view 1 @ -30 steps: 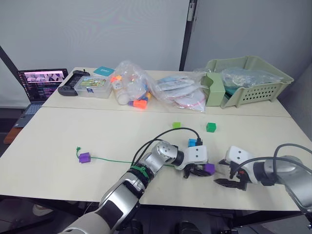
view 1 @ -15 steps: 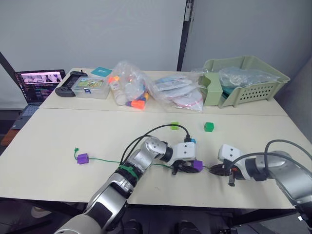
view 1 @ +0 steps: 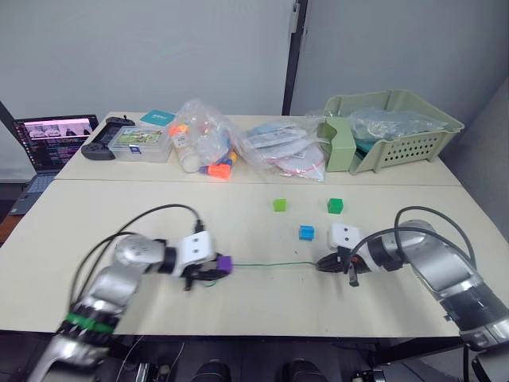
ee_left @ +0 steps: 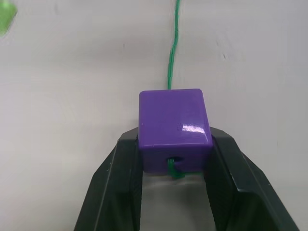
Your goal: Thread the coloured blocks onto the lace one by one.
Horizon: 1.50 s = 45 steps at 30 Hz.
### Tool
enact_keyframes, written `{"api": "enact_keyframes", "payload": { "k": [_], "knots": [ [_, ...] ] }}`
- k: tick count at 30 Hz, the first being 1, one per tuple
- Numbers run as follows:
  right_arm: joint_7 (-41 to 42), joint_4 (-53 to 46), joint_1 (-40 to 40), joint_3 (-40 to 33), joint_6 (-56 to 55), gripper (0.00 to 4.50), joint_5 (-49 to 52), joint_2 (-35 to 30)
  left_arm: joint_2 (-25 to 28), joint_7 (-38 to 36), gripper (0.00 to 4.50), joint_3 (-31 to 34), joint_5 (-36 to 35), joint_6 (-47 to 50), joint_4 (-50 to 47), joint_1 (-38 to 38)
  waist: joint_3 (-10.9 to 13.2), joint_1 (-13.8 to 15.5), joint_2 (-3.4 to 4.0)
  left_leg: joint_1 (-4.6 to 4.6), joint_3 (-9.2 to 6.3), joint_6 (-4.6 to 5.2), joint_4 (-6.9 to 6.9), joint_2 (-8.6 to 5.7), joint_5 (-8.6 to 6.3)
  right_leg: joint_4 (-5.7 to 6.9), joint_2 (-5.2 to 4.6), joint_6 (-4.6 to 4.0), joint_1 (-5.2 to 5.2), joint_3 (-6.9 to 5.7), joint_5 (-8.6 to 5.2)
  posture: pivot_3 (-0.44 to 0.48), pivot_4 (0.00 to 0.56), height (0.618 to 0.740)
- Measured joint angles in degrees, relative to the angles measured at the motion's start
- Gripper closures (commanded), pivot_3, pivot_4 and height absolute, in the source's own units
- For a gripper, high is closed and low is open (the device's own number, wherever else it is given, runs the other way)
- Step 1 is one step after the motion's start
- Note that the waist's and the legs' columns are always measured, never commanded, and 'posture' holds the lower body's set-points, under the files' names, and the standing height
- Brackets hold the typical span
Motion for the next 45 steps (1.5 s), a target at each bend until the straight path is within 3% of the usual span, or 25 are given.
{"api": "enact_keyframes", "payload": {
  "k": [6,10,17,24,26,33,38,45],
  "knots": [
    [3.6,3.5,-4.9,2.9,-2.5,4.50,-2.0,3.8,11.0,-0.2,3.30,12.4,-3.7,-4.5,3.9,10.4,0.0,0.2,0.02,0.04,0.07,0.00,-0.04,0.02,0.00,0.04,-0.07,-0.05,-0.03,-0.03,-0.02,0.000,0.150,0.740],
    [5.1,5.8,-7.7,5.3,-4.2,4.50,-3.8,6.8,14.9,0.3,3.30,17.1,-4.1,-10.5,10.4,13.9,0.0,0.4,0.02,0.05,0.18,0.00,-0.08,0.03,0.00,0.04,-0.08,-0.10,-0.07,-0.09,-0.03,0.000,0.150,0.740],
    [4.9,8.4,-11.2,8.7,-4.6,4.50,-7.1,13.0,17.5,5.8,3.30,17.9,-2.6,-17.1,19.5,13.1,0.0,0.1,0.03,0.15,0.35,0.00,-0.15,0.04,0.00,0.23,0.02,-0.24,-0.17,-0.16,-0.03,0.000,0.150,0.740],
    [4.6,8.5,-12.3,9.1,-4.2,4.50,-8.7,15.4,19.3,6.7,3.30,18.4,-2.9,-18.5,24.0,12.5,0.0,-0.1,0.03,0.05,0.57,0.00,-0.29,0.09,0.00,0.34,0.00,-0.31,-0.51,-0.16,0.00,0.000,0.150,0.740],
    [4.5,8.5,-12.5,9.1,-4.1,4.50,-9.0,15.8,19.2,6.4,2.27,18.6,-3.8,-17.5,23.7,12.6,0.0,-0.1,0.02,-0.03,0.64,-0.01,-0.29,0.09,0.00,0.39,-0.02,-0.31,-0.65,-0.15,0.01,0.000,0.150,0.740],
    [4.6,8.5,-13.4,9.4,-2.8,4.50,-10.0,17.5,18.3,3.4,0.01,19.5,-9.8,-11.1,18.1,11.2,0.0,0.0,-0.23,-0.21,0.65,-0.01,-0.28,0.09,0.00,0.76,-0.01,-0.44,-0.99,-0.16,0.09,0.000,0.150,0.740],
    [5.6,7.0,-13.8,10.0,-0.3,4.50,-9.9,17.5,18.3,1.1,0.01,20.3,-17.1,-3.4,8.5,4.8,0.0,0.3,-0.28,-0.23,0.62,-0.03,-0.27,0.02,0.02,0.75,-0.04,-0.44,-0.96,-0.16,0.09,0.000,0.150,0.740],
    [6.7,2.0,-13.7,10.3,4.8,4.50,-9.8,16.7,11.8,-0.1,0.01,9.3,-18.5,3.3,-3.3,0.4,0.0,0.2,-0.28,-0.25,0.61,-0.03,-0.27,0.03,0.02,0.75,0.03,-0.44,-0.97,-0.15,0.09,0.000,0.150,0.740]
  ]
}}
